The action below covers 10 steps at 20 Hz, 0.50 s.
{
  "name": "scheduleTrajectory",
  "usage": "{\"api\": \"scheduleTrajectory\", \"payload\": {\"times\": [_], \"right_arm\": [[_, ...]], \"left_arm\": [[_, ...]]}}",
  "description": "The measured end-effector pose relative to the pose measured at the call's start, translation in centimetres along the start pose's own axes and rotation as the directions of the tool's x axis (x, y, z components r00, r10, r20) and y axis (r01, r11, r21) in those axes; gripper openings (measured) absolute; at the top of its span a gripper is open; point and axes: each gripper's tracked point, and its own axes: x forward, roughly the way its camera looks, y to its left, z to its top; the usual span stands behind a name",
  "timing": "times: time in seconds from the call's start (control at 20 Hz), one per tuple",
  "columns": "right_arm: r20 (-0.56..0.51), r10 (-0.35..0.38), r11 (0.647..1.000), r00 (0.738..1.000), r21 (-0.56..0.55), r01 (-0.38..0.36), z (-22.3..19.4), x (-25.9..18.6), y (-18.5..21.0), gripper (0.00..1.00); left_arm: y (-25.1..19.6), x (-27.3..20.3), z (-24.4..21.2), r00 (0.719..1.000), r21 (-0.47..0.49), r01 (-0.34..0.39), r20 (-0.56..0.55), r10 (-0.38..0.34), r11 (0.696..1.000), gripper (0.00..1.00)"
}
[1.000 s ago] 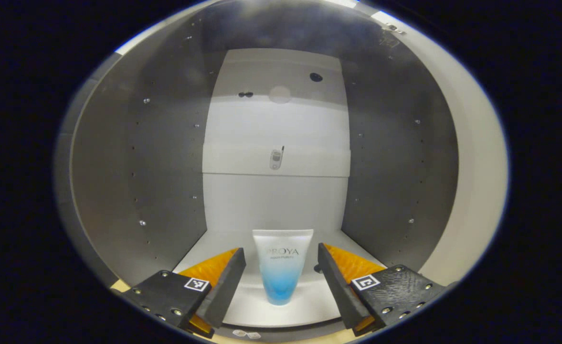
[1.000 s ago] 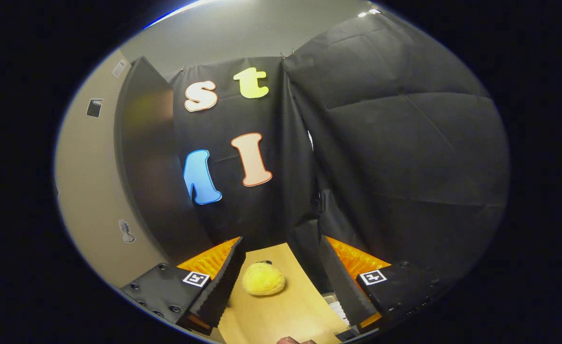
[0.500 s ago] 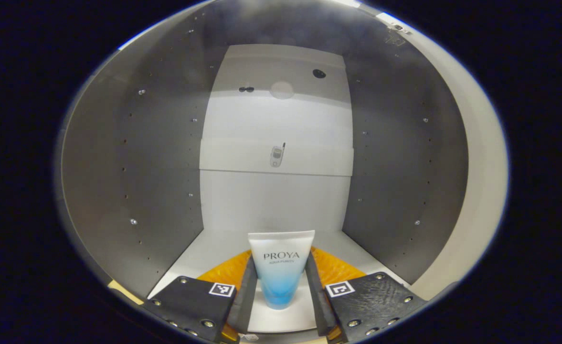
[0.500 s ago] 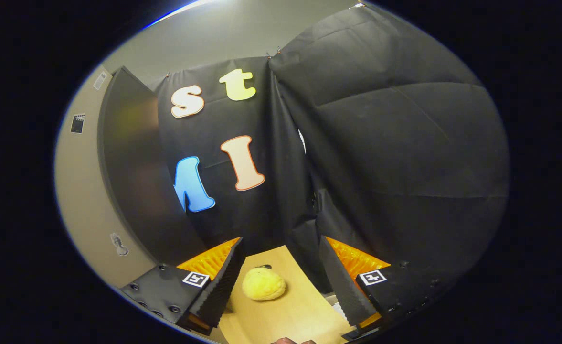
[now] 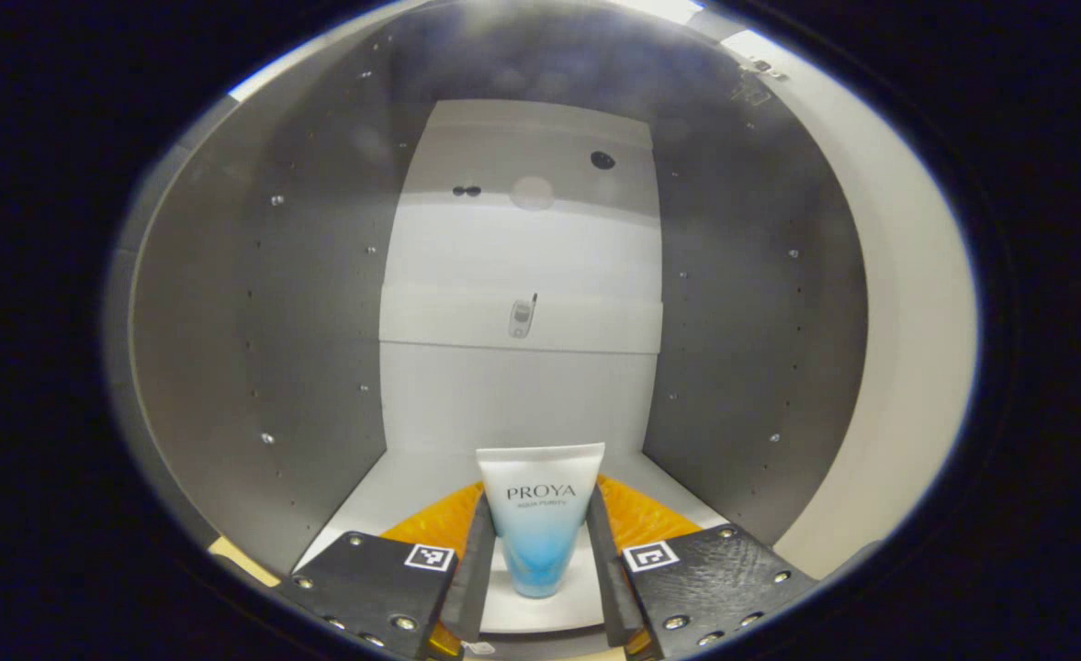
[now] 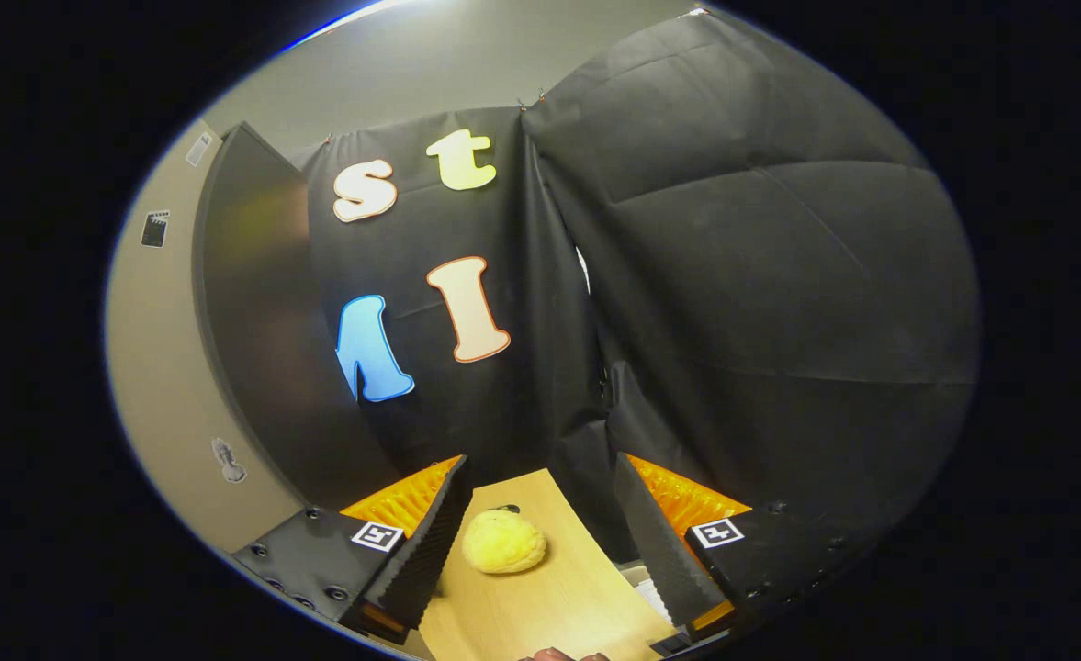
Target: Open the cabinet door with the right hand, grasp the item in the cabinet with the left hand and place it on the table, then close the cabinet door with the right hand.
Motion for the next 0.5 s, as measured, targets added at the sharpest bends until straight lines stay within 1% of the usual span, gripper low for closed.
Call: {"api": "scheduleTrajectory", "payload": {"times": [0.05, 0.15, 0.2, 0.25, 0.3, 0.4, 0.45, 0.5], "right_arm": [[0.003, -0.002, 1.000, 1.000, 0.002, 0.002, 0.1, -0.2, -0.1, 0.92], [0.012, 0.000, 1.000, 1.000, 0.014, -0.001, 0.5, -0.8, 0.0, 0.92], [0.012, 0.004, 1.000, 1.000, 0.018, -0.005, 0.5, -1.1, 0.2, 0.98], [0.013, 0.004, 1.000, 1.000, 0.014, -0.005, 0.6, -1.5, 0.2, 0.98], [0.018, -0.003, 1.000, 1.000, 0.005, 0.003, 0.9, -1.7, -0.1, 0.92], [0.031, -0.010, 1.000, 0.999, -0.011, 0.010, 1.4, -2.6, -0.1, 0.92], [0.036, -0.011, 1.000, 0.999, -0.013, 0.012, 1.7, -2.9, -0.1, 0.98], [0.040, -0.014, 1.000, 0.999, -0.011, 0.014, 1.8, -3.2, -0.1, 0.98]], "left_arm": [[0.2, -0.7, 0.3, 1.000, -0.002, 0.002, 0.004, -0.002, 1.000, 0.53], [0.5, -1.5, 0.8, 1.000, -0.022, 0.011, 0.009, -0.011, 1.000, 0.51], [0.8, -2.0, 1.0, 1.000, -0.037, 0.018, 0.008, -0.018, 0.999, 0.52], [1.2, -2.7, 1.3, 1.000, -0.049, 0.023, 0.013, -0.023, 0.999, 0.52], [1.7, -3.6, 1.6, 1.000, -0.049, 0.025, 0.021, -0.024, 0.999, 0.53], [2.8, -5.9, 2.1, 0.999, -0.032, 0.028, 0.037, -0.027, 0.999, 0.52], [3.3, -6.9, 2.3, 0.998, -0.029, 0.037, 0.042, -0.035, 0.999, 0.52], [3.9, -8.0, 2.5, 0.998, -0.032, 0.042, 0.046, -0.040, 0.999, 0.52]]}}
